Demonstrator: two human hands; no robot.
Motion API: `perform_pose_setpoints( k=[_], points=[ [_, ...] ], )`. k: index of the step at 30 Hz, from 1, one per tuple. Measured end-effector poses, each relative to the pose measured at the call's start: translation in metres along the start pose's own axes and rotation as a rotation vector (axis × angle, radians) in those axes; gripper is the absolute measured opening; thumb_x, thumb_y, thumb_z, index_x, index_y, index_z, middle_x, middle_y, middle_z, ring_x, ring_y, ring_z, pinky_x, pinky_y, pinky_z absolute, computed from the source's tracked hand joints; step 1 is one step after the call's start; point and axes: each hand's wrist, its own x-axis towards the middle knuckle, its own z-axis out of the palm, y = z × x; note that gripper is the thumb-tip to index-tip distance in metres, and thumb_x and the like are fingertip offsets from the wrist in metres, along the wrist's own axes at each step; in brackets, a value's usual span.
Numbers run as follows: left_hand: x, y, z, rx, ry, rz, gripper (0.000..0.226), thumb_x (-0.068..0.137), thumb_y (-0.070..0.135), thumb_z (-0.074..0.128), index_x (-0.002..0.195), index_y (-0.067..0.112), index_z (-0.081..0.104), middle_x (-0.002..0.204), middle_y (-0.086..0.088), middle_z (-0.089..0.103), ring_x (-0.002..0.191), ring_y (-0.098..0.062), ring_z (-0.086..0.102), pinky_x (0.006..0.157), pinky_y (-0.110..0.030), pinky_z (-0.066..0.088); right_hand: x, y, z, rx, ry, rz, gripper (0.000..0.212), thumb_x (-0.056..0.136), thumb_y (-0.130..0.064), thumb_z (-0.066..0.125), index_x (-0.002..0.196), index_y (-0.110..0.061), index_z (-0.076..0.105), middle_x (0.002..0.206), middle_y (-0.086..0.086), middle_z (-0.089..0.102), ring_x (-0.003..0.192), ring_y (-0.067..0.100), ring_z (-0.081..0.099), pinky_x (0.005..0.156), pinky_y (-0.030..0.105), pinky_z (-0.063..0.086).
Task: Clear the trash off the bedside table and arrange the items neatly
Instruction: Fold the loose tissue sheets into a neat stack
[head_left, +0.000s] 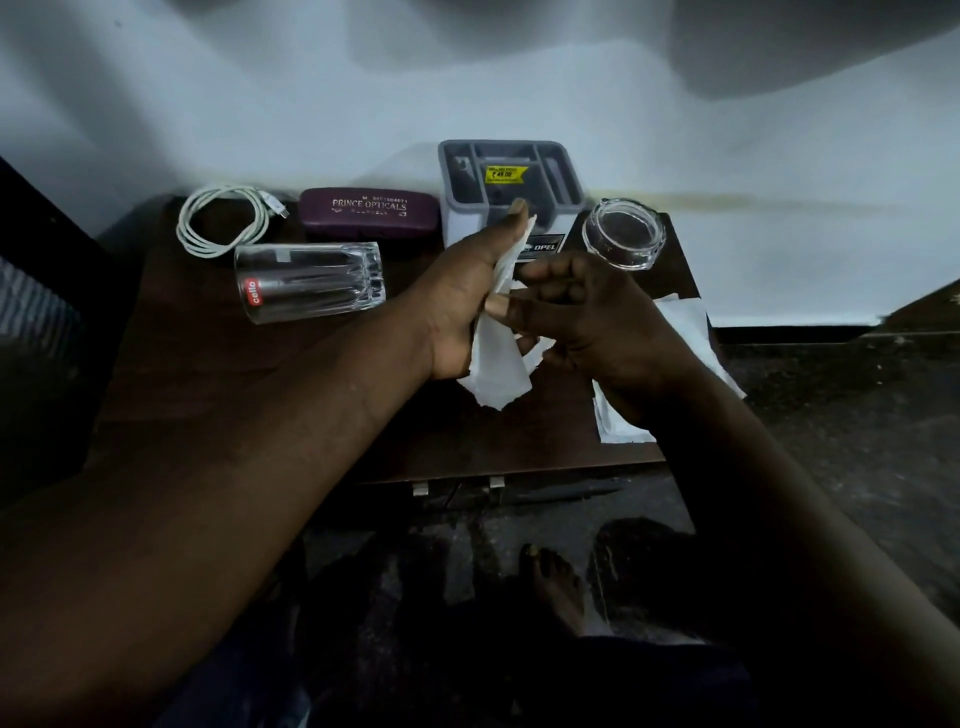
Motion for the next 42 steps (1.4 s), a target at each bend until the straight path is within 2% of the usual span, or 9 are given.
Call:
perform_pose_setpoints(
  k=[3,6,9,13,20,25,32,38,42],
  points=[
    [0.001,0.002,0.001,-0.056,0.022,-0.02,0.057,0.097,0.061,0.055,0.136,0.02,0.063,0.105,-0.01,0.074,0.081,-0.025,0.074,0.075,-0.034,0.059,-0.001,-0.001,0.003,-0.031,0.031,-0.006,0.058,0.068,-0.044,0.093,0.113,-0.019,0.067,0.099,0.005,0.081,0.087,0.022,0.077,0.064,0.03,0.051],
    [0.004,0.001,0.001,-0.097,0.022,0.005,0.05,0.097,0.063,0.052,0.108,0.018,0.071,0.085,-0.009,0.075,0.077,-0.025,0.067,0.077,-0.034,0.052,-0.001,0.001,0.005,-0.039,0.058,0.001,0.052,0.075,-0.034,0.093,0.113,-0.008,0.07,0.096,0.008,0.081,0.089,0.021,0.077,0.074,0.034,0.058],
    [0.004,0.0,0.0,-0.138,-0.07,0.014,0.068,0.096,0.069,0.045,0.085,0.012,0.08,0.075,-0.011,0.072,0.071,-0.023,0.062,0.073,-0.03,0.048,0.0,0.002,0.004,-0.054,0.1,0.032,0.037,0.082,-0.031,0.087,0.11,-0.011,0.072,0.088,0.006,0.078,0.078,0.009,0.068,0.064,0.025,0.047],
    [0.002,0.001,0.0,-0.142,-0.084,0.042,0.068,0.096,0.069,0.047,0.122,0.011,0.071,0.081,-0.012,0.075,0.067,-0.023,0.071,0.067,-0.03,0.057,0.002,0.004,-0.001,-0.006,0.103,0.043,0.006,0.086,-0.021,0.082,0.088,-0.021,0.077,0.088,0.012,0.076,0.077,0.013,0.066,0.056,0.023,0.043],
    [-0.001,0.001,0.006,-0.168,-0.102,0.067,0.065,0.101,0.056,0.049,0.144,0.006,0.051,0.124,-0.024,0.062,0.099,-0.036,0.062,0.101,-0.047,0.044,0.001,0.007,-0.004,0.028,0.159,0.067,0.025,0.087,-0.006,0.076,0.068,-0.022,0.073,0.07,0.0,0.071,0.063,0.009,0.066,0.049,0.021,0.044],
    [0.003,-0.002,0.002,-0.141,-0.169,0.038,0.057,0.099,0.059,0.048,0.11,0.008,0.068,0.101,-0.02,0.068,0.074,-0.026,0.054,0.077,-0.038,0.045,-0.001,0.0,-0.002,0.131,0.12,0.109,0.008,0.09,-0.004,0.073,0.096,-0.009,0.072,0.086,0.012,0.076,0.079,0.022,0.071,0.08,0.051,0.058],
    [0.004,-0.003,-0.003,-0.056,-0.214,-0.011,0.061,0.097,0.06,0.051,0.077,0.011,0.081,0.074,-0.007,0.075,0.063,-0.023,0.071,0.064,-0.03,0.058,-0.001,-0.002,0.01,0.025,0.165,0.063,0.037,0.089,-0.04,0.081,0.102,-0.006,0.071,0.097,0.017,0.078,0.074,0.021,0.072,0.06,0.026,0.047],
    [0.007,-0.003,0.0,-0.108,-0.108,0.034,0.049,0.099,0.054,0.055,0.083,0.014,0.077,0.069,-0.006,0.065,0.061,-0.02,0.058,0.058,-0.027,0.048,0.0,0.0,0.017,-0.005,0.252,0.025,0.01,0.089,-0.014,0.079,0.084,-0.012,0.071,0.082,0.018,0.077,0.075,0.036,0.076,0.059,0.026,0.048],
    [0.006,-0.002,-0.001,-0.094,-0.117,0.05,0.045,0.097,0.053,0.057,0.082,0.016,0.077,0.068,-0.006,0.067,0.058,-0.019,0.063,0.057,-0.025,0.052,0.002,0.0,0.022,0.027,0.276,0.021,0.007,0.088,-0.007,0.078,0.087,-0.008,0.071,0.074,0.011,0.074,0.058,0.015,0.068,0.048,0.017,0.046]
  ],
)
